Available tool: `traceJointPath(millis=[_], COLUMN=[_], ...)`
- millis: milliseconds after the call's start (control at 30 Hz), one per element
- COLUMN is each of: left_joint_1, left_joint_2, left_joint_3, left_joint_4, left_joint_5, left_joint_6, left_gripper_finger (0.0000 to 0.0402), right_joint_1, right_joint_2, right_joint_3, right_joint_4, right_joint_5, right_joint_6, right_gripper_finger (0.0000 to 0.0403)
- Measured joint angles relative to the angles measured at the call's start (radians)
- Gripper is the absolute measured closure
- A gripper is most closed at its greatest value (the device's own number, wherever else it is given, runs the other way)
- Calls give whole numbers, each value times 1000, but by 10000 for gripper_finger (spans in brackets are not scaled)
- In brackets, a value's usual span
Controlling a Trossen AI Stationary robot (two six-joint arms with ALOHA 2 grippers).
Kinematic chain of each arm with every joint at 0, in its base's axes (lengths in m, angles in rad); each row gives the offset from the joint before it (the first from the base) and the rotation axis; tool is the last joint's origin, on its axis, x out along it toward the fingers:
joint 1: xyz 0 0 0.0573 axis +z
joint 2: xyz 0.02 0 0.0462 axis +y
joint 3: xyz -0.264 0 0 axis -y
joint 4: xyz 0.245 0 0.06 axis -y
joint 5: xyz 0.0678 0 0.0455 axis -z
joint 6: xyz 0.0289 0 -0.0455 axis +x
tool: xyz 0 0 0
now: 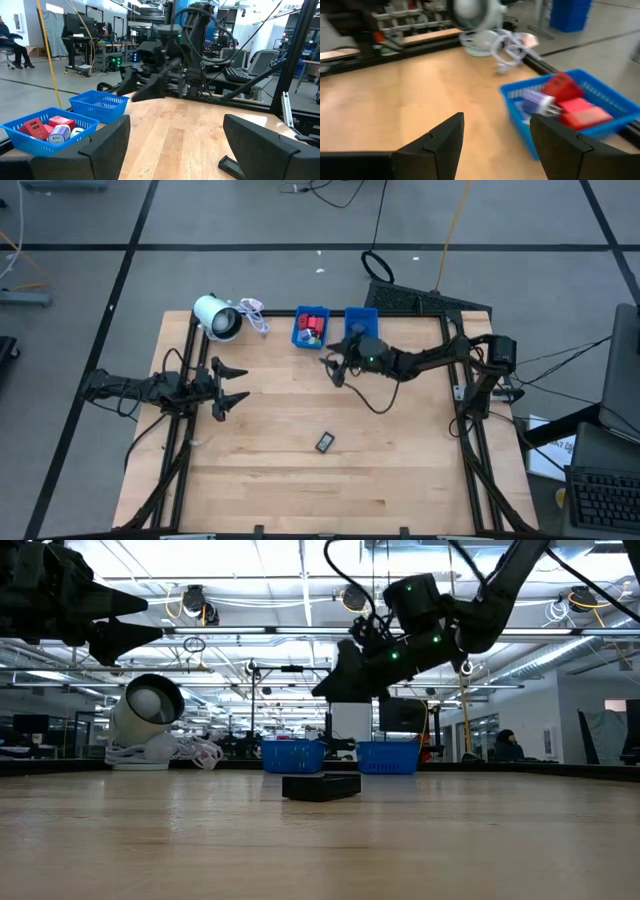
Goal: Pick & Place Office items
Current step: Put the black digital clock into the right basket
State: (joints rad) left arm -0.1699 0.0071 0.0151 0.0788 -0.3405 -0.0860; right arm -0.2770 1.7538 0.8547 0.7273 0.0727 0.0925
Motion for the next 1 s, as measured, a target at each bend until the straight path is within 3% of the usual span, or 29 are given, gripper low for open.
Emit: traceJointPath(millis=[1000], left_joint_1=[0], left_joint_2=[0], left_joint_3=[0], left_joint_4=[0], left_joint_5=[0], left_joint_6=[0], left_gripper_finger=[78], right_joint_1=[440], right_joint_2=[0], right_joint_3=[0], right_joint_4=[1], right_joint_5=[4], right_joint_6=[-28], right_gripper_finger=[190])
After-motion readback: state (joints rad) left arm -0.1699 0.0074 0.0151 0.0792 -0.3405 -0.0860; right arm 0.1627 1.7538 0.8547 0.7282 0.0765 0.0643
